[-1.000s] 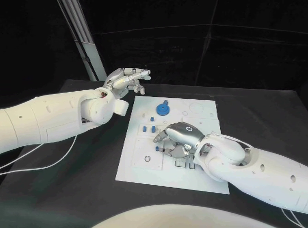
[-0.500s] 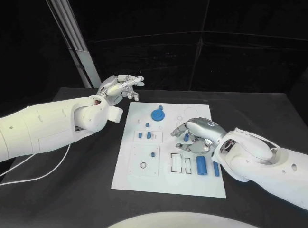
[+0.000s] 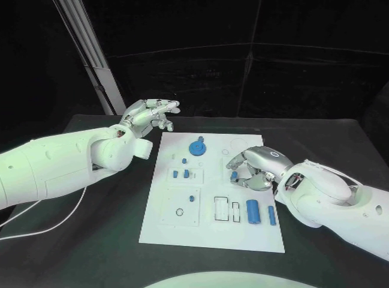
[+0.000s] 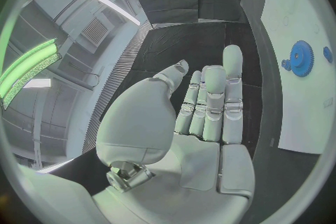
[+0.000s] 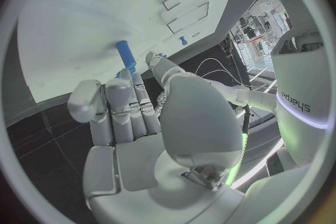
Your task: Assemble the parts on the task board
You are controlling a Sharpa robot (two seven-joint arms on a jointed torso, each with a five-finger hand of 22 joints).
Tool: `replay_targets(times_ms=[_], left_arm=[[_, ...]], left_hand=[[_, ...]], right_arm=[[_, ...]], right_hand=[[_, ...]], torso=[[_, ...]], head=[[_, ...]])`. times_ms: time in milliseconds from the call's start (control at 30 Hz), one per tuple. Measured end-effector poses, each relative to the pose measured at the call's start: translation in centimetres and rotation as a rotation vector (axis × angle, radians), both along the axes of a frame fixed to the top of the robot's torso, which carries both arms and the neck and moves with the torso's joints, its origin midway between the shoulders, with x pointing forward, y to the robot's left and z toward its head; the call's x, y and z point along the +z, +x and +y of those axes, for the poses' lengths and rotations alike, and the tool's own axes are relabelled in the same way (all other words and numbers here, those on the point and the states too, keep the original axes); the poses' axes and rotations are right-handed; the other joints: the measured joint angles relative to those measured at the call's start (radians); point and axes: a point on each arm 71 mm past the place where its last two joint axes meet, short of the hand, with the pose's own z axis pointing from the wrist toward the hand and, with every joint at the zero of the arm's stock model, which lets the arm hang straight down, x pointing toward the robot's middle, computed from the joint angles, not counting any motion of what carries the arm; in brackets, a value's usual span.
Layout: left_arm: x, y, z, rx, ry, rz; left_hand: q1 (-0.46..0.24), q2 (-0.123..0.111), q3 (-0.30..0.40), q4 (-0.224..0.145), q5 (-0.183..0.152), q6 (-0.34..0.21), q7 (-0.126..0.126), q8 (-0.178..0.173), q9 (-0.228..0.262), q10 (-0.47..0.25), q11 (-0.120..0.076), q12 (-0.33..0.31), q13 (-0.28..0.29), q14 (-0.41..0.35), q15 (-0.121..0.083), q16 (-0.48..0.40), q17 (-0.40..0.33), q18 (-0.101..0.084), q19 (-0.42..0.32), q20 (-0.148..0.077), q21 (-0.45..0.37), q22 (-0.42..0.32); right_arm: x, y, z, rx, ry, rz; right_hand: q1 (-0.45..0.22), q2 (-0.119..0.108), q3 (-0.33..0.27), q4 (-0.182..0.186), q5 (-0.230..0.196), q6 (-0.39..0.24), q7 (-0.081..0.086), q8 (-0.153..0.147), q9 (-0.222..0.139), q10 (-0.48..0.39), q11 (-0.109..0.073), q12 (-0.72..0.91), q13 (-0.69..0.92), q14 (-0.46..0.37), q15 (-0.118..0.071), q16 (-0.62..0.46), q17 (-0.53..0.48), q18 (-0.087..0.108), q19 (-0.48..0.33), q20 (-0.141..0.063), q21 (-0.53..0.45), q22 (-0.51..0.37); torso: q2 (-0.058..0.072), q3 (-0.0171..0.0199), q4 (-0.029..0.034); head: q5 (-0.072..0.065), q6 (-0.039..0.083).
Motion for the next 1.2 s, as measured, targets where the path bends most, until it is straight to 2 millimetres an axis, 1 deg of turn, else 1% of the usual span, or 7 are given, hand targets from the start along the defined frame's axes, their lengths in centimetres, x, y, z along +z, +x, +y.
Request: replay_targets(times_ms=[167, 333, 400, 567, 800, 967, 1200], left_arm=[[-0.03, -0.01, -0.01, -0.001, 0.0, 0.001], [-0.04, -0.01, 0.0, -0.002, 0.0, 0.001], [-0.05, -0.01, 0.0, -0.002, 0.0, 0.001], [-0.05, -0.01, 0.0, -0.003, -0.001, 0.002], [-0.07, -0.02, -0.02, -0.005, -0.001, 0.003], [-0.08, -0.02, -0.01, -0.005, -0.001, 0.004], [-0.09, -0.02, -0.01, -0.006, 0.0, 0.005]], left_hand=[[0.0, 0.0, 0.0, 0.0, 0.0, 0.0, 0.0, 0.0, 0.0, 0.0, 0.0, 0.0, 0.0, 0.0, 0.0, 0.0, 0.0, 0.0, 0.0, 0.0, 0.0, 0.0], [0.0, 0.0, 0.0, 0.0, 0.0, 0.0, 0.0, 0.0, 0.0, 0.0, 0.0, 0.0, 0.0, 0.0, 0.0, 0.0, 0.0, 0.0, 0.0, 0.0, 0.0, 0.0], [0.0, 0.0, 0.0, 0.0, 0.0, 0.0, 0.0, 0.0, 0.0, 0.0, 0.0, 0.0, 0.0, 0.0, 0.0, 0.0, 0.0, 0.0, 0.0, 0.0, 0.0, 0.0], [0.0, 0.0, 0.0, 0.0, 0.0, 0.0, 0.0, 0.0, 0.0, 0.0, 0.0, 0.0, 0.0, 0.0, 0.0, 0.0, 0.0, 0.0, 0.0, 0.0, 0.0, 0.0], [0.0, 0.0, -0.003, -0.003, 0.0, 0.0, 0.0, 0.0, 0.0, 0.0, 0.0, 0.0, 0.0, -0.004, -0.004, 0.0, -0.002, 0.0, 0.0, 0.0, 0.0, -0.001], [0.0, 0.0, -0.003, -0.003, 0.0, 0.0, 0.0, 0.0, 0.0, 0.0, 0.0, 0.0, 0.0, -0.004, -0.004, 0.0, -0.002, 0.0, 0.0, 0.0, 0.0, -0.001], [0.0, 0.0, -0.003, -0.003, 0.0, 0.0, 0.0, 0.0, 0.0, 0.0, 0.0, 0.0, 0.0, -0.004, -0.004, 0.0, -0.002, 0.0, 0.0, 0.0, 0.0, -0.001]], right_arm=[[-0.12, 0.13, -0.03, -0.008, -0.013, 0.001], [-0.24, 0.25, -0.06, -0.013, -0.026, 0.003], [-0.3, 0.28, -0.09, -0.015, -0.033, 0.004], [-0.37, 0.28, -0.01, -0.014, -0.047, 0.007], [-0.47, 0.27, 0.04, -0.014, -0.067, 0.012], [-0.52, 0.25, 0.14, -0.012, -0.077, 0.015], [-0.58, 0.29, 0.31, -0.011, -0.084, 0.016]], right_hand=[[0.015, 0.014, -0.003, -0.003, 0.0, 0.0, 0.0, 0.0, 0.0, -0.005, -0.002, 0.0, 0.0, 0.0, 0.0, 0.0, -0.001, 0.0, 0.0, 0.0, 0.0, -0.001], [0.037, 0.031, -0.002, -0.003, 0.0, 0.009, -0.009, 0.0, 0.0, -0.005, -0.002, 0.006, 0.0, 0.0, 0.0, 0.0, -0.003, 0.0, 0.0, 0.0, 0.0, -0.001], [0.045, 0.037, 0.009, -0.005, -0.001, 0.02, -0.015, 0.0, 0.002, 0.003, -0.01, 0.017, 0.0, 0.0, 0.0, 0.003, -0.002, 0.0, 0.002, -0.002, 0.0, 0.0], [0.058, 0.049, 0.036, -0.004, -0.009, 0.046, -0.013, 0.006, 0.004, 0.039, -0.013, 0.031, 0.0, 0.005, -0.006, 0.026, 0.024, 0.0, 0.01, -0.011, 0.011, 0.024], [0.058, 0.049, 0.052, -0.001, -0.012, 0.069, -0.015, 0.011, 0.006, 0.062, -0.018, 0.036, 0.0, 0.009, -0.009, 0.037, 0.033, 0.0, 0.017, -0.011, 0.016, 0.032], [0.062, 0.045, 0.066, -0.001, -0.012, 0.084, -0.016, 0.011, 0.007, 0.08, -0.022, 0.036, 0.0, 0.009, -0.009, 0.046, 0.044, 0.0, 0.023, -0.016, 0.02, 0.043], [0.062, 0.045, 0.076, -0.001, -0.015, 0.094, -0.019, 0.015, 0.007, 0.089, -0.024, 0.036, 0.0, 0.013, -0.013, 0.052, 0.052, 0.0, 0.025, -0.019, 0.024, 0.05]], torso=[[0.0, -0.0003, 0.0001], [0.001, -0.0006, 0.0005], [0.001, -0.0006, 0.0005], [0.001, -0.0005, 0.0006], [0.0, -0.0001, 0.0002], [0.0, 0.0, -0.0001], [0.0, 0.0, -0.0006]], head=[[0.0, 0.001], [0.0, -0.001], [-0.001, -0.001], [-0.001, -0.002], [-0.002, -0.006], [0.003, -0.011], [0.004, -0.013]])
